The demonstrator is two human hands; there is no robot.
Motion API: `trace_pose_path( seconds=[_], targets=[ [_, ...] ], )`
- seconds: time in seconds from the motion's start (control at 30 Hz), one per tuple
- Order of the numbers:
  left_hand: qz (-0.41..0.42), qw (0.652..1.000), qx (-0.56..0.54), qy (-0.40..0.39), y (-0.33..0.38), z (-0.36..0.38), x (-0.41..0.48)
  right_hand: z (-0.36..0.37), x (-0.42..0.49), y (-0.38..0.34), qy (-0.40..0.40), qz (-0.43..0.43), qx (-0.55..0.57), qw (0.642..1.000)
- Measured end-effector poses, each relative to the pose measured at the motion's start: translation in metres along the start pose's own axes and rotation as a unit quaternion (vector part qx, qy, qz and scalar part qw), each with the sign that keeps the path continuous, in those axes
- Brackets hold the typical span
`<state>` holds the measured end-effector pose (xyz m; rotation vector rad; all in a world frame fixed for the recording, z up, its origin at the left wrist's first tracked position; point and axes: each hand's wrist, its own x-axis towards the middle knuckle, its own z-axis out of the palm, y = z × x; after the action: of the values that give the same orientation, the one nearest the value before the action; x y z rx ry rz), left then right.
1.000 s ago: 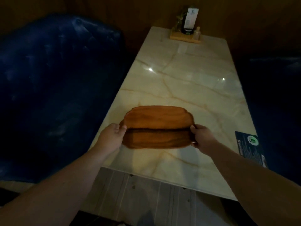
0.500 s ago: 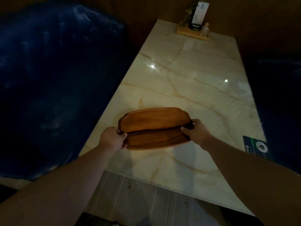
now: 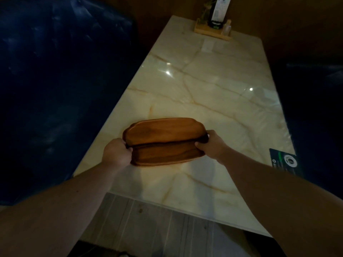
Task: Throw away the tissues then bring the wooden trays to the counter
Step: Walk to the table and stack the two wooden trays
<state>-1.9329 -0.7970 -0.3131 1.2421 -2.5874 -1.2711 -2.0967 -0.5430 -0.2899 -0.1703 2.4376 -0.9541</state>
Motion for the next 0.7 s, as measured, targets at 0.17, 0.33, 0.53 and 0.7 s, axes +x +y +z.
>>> trace_pose_path(
  seconds=[0.17, 0.33, 0.53, 0.7],
  targets=[
    [0.023, 0.999, 0.048, -0.011, 0.006, 0.008, -0.006, 0.004, -0.003, 0.017, 0.011, 0.022, -0.022, 0.999],
    [0.021, 0.999, 0.040, -0.005, 0.005, 0.005, -0.005, 0.006, 0.001, 0.020, 0.022, 0.014, -0.038, 0.999],
    [-0.007, 0.999, 0.048, -0.006, 0.001, 0.000, -0.003, 0.012, 0.002, 0.021, -0.008, 0.000, -0.043, 0.999],
    [-0.044, 0.998, 0.020, -0.035, 0.001, 0.001, -0.001, 0.005, 0.005, 0.022, -0.010, 0.002, -0.065, 0.998]
  ],
)
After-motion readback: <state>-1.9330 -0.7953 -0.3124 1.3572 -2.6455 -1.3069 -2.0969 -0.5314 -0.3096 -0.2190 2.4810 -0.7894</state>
